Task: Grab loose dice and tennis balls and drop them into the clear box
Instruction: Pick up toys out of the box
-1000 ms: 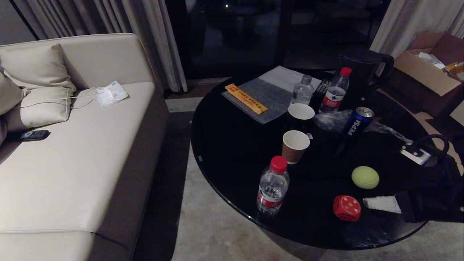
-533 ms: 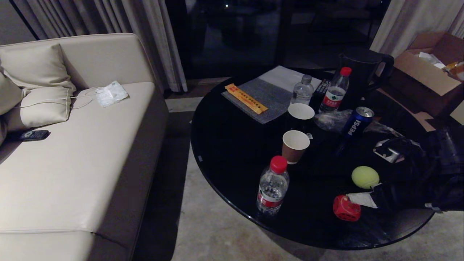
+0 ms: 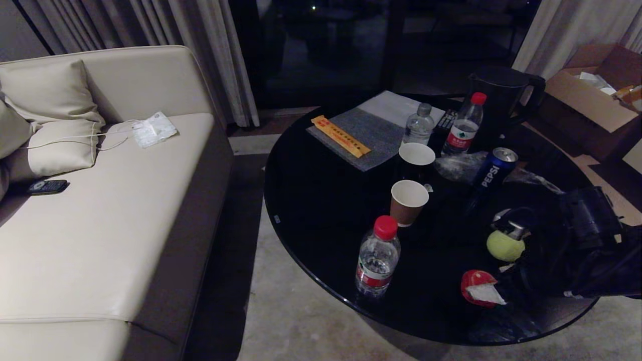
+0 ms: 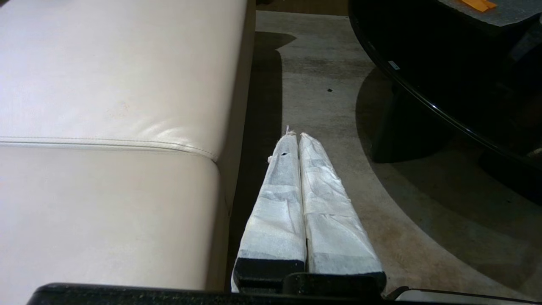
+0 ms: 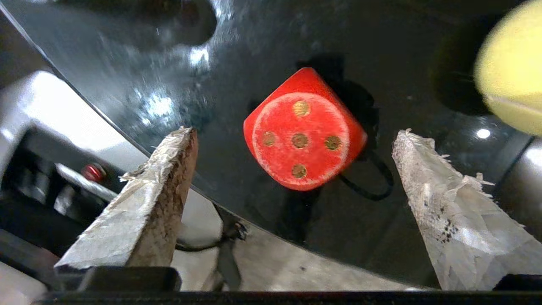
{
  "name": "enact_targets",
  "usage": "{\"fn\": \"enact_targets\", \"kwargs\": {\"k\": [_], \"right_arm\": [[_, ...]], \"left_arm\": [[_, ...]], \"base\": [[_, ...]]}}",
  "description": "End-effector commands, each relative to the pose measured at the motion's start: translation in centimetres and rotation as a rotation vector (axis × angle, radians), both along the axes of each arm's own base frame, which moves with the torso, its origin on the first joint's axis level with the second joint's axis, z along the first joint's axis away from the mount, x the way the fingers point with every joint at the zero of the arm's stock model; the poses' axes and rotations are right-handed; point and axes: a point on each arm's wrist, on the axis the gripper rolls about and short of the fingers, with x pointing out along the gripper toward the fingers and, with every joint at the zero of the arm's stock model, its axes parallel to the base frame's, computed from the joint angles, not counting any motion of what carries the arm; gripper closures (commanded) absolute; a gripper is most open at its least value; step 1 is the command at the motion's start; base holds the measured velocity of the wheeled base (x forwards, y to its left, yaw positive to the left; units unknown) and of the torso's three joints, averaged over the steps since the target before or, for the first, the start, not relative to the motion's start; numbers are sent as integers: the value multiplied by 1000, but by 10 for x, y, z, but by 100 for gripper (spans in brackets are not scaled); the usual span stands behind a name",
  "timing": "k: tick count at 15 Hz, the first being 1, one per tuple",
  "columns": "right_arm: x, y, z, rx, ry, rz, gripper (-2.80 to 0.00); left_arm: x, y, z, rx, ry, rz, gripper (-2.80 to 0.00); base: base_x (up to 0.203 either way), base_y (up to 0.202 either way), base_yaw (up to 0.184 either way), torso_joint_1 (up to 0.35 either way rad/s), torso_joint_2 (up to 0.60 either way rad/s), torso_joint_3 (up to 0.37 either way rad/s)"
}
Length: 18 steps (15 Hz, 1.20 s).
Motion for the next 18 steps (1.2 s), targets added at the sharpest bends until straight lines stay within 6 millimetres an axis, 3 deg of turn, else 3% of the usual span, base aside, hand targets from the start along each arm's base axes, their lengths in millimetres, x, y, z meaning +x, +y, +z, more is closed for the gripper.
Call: {"fn": "enact_targets", "kwargs": {"k": [1, 7, 18], "right_arm": [[5, 1, -10, -20, 30, 24, -280], [14, 1, -22, -58, 26, 73, -280], [18, 1, -23, -85, 17, 94, -280]], "left_arm": [[0, 0, 0, -1, 3, 1, 0], [0, 0, 0, -1, 3, 1, 0], [0, 0, 0, -1, 3, 1, 0]], "base": [[0, 0, 0, 0, 0, 0], [0, 0, 0, 0, 0, 0], [0, 0, 0, 0, 0, 0]]}}
